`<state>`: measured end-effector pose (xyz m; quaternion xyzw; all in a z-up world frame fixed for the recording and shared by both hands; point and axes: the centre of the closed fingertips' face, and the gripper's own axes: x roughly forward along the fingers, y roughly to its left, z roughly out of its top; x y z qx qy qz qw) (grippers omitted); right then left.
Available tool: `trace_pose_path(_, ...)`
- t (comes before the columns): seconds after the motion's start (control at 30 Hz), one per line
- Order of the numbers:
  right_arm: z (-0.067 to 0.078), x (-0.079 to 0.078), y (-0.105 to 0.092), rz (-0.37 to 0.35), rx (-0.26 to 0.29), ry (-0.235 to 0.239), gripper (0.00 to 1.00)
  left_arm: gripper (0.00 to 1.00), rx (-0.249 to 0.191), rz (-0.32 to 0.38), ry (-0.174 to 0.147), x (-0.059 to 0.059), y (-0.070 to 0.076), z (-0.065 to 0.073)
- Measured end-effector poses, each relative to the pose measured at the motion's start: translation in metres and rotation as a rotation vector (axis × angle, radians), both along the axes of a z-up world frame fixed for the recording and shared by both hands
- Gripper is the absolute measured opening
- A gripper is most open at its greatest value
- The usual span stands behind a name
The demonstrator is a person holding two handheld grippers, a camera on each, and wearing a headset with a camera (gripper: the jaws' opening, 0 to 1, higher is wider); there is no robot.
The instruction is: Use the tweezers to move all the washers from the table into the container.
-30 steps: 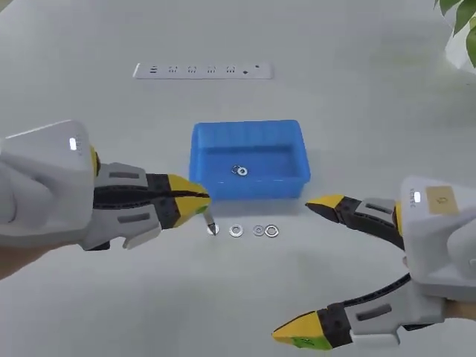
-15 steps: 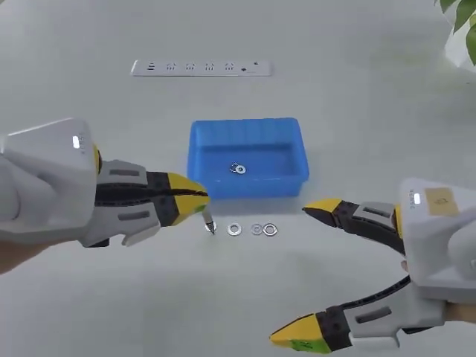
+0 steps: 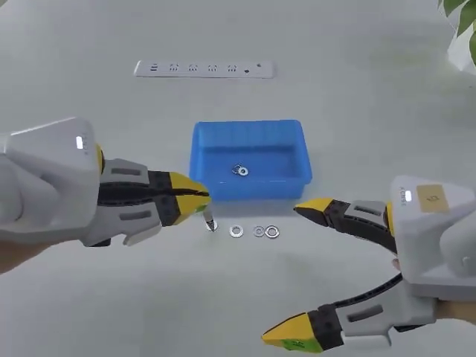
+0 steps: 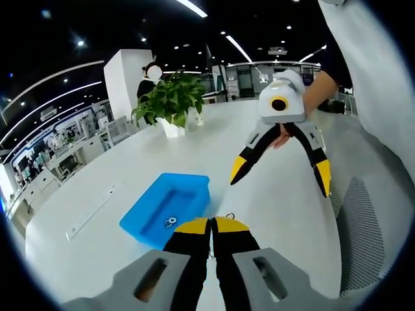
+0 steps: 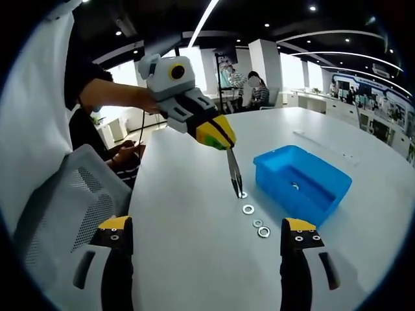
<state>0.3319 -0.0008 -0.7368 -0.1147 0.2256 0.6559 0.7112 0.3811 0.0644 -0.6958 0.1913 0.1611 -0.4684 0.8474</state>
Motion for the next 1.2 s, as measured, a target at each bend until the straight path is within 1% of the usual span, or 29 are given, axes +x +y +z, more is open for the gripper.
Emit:
trace_pose_path(0.03, -0.002, 0.0, -0.002, -0.003, -0.005, -0.001, 0.95, 0.05, 0.013, 0.002, -0.014, 0.001, 0.001, -0.001)
trace_pose_path(0.1, -0.004, -0.001, -0.004, -0.006, -0.01, 0.007, 0.95, 0.05, -0.011, -0.003, 0.005, 0.0, -0.002, -0.001)
trace_pose_path(0.13, -0.004, -0.001, -0.005, -0.009, -0.01, 0.01, 0.95, 0.05, -0.004, -0.004, -0.006, 0.002, -0.002, -0.001)
trace_pose_path(0.23, -0.003, -0.001, -0.005, -0.015, -0.006, 0.018, 0.94, 0.05, -0.017, 0.002, 0.009, 0.005, -0.002, 0.0)
trace_pose_path(0.3, -0.001, 0.001, -0.003, -0.019, 0.003, 0.02, 0.94, 0.05, -0.029, 0.004, 0.03, 0.006, -0.002, 0.0)
trace_pose_path(0.33, 0.0, 0.004, 0.0, -0.016, 0.005, 0.019, 0.94, 0.05, -0.032, 0.004, 0.038, 0.006, -0.001, 0.0)
trace_pose_path(0.37, 0.0, 0.005, 0.002, -0.012, 0.006, 0.017, 0.93, 0.05, -0.042, 0.001, 0.063, 0.005, -0.002, -0.001)
trace_pose_path(0.43, 0.002, 0.009, 0.011, 0.011, 0.011, 0.01, 0.92, 0.05, -0.033, -0.006, 0.06, 0.006, 0.0, 0.0)
trace_pose_path(0.47, 0.002, 0.01, 0.016, 0.024, 0.01, 0.006, 0.92, 0.05, -0.037, -0.012, 0.077, 0.007, 0.001, 0.0)
trace_pose_path(0.5, 0.0, 0.012, 0.022, 0.048, 0.001, 0.001, 0.9, 0.05, -0.035, -0.015, 0.085, 0.007, 0.002, -0.001)
trace_pose_path(0.57, -0.003, 0.018, 0.034, 0.072, -0.012, -0.003, 0.86, 0.05, -0.032, -0.016, 0.104, 0.01, 0.003, -0.001)
trace_pose_path(0.6, -0.003, 0.02, 0.039, 0.078, -0.006, -0.011, 0.86, 0.05, -0.034, -0.015, 0.117, 0.011, 0.004, -0.001)
trace_pose_path(0.63, -0.001, 0.022, 0.046, 0.087, 0.006, -0.019, 0.85, 0.05, -0.04, -0.023, 0.141, 0.01, 0.003, -0.001)
trace_pose_path(0.67, 0.001, 0.024, 0.054, 0.101, 0.018, -0.018, 0.84, 0.05, -0.032, -0.028, 0.136, 0.012, 0.003, -0.001)
trace_pose_path(0.7, 0.001, 0.025, 0.062, 0.122, 0.017, -0.019, 0.82, 0.05, -0.026, -0.033, 0.146, 0.012, 0.004, -0.002)
trace_pose_path(0.73, 0.0, 0.026, 0.067, 0.139, 0.009, -0.03, 0.79, 0.05, -0.018, -0.039, 0.149, 0.013, 0.004, -0.002)
trace_pose_path(0.77, -0.002, 0.027, 0.071, 0.155, -0.002, -0.037, 0.76, 0.05, -0.003, -0.046, 0.143, 0.013, 0.005, -0.002)
trace_pose_path(0.8, -0.005, 0.027, 0.076, 0.185, -0.014, -0.045, 0.72, 0.05, -0.001, -0.045, 0.151, 0.014, 0.005, -0.002)
trace_pose_path(0.83, -0.007, 0.028, 0.079, 0.192, -0.021, -0.043, 0.66, 0.05, -0.005, -0.046, 0.16, 0.014, 0.005, -0.002)
trace_pose_path(0.87, -0.01, 0.029, 0.082, 0.202, -0.038, -0.046, 0.63, 0.05, -0.007, -0.05, 0.16, 0.013, 0.004, -0.003)
trace_pose_path(0.9, -0.011, 0.031, 0.085, 0.207, -0.036, -0.054, 0.61, 0.05, -0.012, -0.058, 0.163, 0.012, 0.003, -0.003)
trace_pose_path(0.97, -0.015, 0.033, 0.089, 0.225, -0.053, -0.054, 0.57, 0.05, -0.02, -0.068, 0.176, 0.011, 0.001, -0.003)
trace_pose_path(1.0, -0.016, 0.034, 0.09, 0.233, -0.055, -0.056, 0.55, 0.05, -0.017, -0.07, 0.174, 0.011, 0.001, -0.004)
trace_pose_path(1.07, -0.019, 0.036, 0.093, 0.247, -0.07, -0.063, 0.5, 0.05, -0.02, -0.07, 0.183, 0.013, 0.002, -0.004)
trace_pose_path(1.2, -0.022, 0.04, 0.097, 0.277, -0.085, -0.063, 0.42, 0.05, -0.019, -0.069, 0.196, 0.011, 0.004, -0.005)
